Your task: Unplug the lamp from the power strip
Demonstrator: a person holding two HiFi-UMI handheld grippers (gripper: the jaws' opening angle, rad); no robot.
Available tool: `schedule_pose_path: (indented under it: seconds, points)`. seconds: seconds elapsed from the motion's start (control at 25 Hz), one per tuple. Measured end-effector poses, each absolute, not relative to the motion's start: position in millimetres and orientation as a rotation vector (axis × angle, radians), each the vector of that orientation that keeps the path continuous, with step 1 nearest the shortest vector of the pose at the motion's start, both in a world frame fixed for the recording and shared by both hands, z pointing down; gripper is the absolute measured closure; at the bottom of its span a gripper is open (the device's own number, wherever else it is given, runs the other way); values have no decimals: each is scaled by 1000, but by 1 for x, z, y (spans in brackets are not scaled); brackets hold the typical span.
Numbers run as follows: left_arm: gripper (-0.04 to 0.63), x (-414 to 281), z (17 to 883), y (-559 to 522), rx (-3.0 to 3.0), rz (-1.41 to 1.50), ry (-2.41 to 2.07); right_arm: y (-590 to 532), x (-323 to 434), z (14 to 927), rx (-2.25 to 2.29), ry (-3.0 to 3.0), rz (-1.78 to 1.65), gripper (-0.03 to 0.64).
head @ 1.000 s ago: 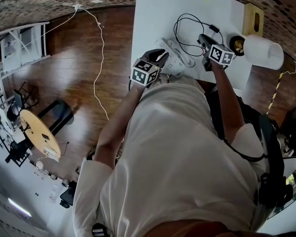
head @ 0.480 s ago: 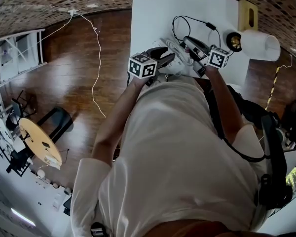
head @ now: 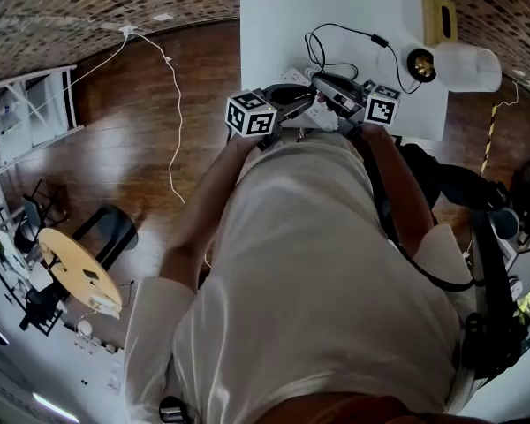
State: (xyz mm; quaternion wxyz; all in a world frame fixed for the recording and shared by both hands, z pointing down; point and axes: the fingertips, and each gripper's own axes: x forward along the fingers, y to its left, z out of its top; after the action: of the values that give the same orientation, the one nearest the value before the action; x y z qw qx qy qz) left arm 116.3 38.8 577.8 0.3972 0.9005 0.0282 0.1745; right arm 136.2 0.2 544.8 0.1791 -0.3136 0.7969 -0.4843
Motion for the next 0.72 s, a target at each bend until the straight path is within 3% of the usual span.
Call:
schedule_pose_path:
  seconds: [0.24, 0.72]
  points:
    - [544, 90, 564, 47, 2324, 478, 266, 5, 107, 530, -881, 2287, -1319, 589]
    - [549, 57, 584, 61, 2575, 867, 585, 44, 69, 549, -797, 2839, -1288, 548]
